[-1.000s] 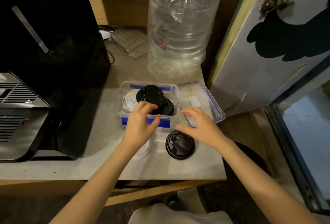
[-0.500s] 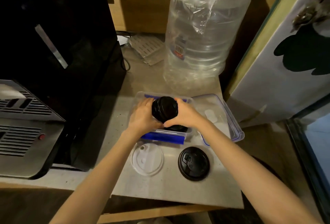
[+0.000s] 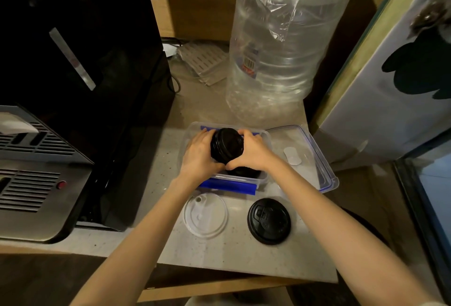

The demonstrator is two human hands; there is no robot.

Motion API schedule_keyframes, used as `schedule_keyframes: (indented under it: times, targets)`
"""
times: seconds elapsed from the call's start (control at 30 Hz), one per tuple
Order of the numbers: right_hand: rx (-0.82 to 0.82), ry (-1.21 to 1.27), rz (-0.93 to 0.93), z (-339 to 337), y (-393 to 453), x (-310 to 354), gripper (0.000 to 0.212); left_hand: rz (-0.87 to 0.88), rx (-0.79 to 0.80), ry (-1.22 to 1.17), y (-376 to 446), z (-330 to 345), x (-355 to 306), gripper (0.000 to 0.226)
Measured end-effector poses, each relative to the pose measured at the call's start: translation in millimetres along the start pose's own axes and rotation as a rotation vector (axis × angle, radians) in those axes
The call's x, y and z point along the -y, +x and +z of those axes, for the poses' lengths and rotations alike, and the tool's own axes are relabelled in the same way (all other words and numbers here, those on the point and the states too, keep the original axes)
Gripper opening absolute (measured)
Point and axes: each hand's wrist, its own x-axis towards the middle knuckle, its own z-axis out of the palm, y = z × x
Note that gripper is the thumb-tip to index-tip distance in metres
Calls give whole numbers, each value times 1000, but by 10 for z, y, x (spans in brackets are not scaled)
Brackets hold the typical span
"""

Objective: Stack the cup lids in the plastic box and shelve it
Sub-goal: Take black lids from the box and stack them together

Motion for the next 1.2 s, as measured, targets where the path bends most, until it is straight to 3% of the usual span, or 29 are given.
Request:
schedule_keyframes:
  times: [0.2,0.43,0.7,0.97,1.2]
  targets:
    - [-17,173,-40,-135,-158,31,99,63,-94,-88,-16,-100,-131,69]
    - [-101,321,-145,-329,-560,-56,100,183,-137,-254,-200,-105,-341,77]
    - [-125,476,-140,-317,-1259,-543,91,293,35,-335,-651,80,-612,83]
    - [-95,197,-33,-17,-1609,-877,99,148,184,-309,-1089,544,-466,82]
    - [-75,29,-49,177,-1618,-907,98,76,190,-242,-1238,737,-363,78]
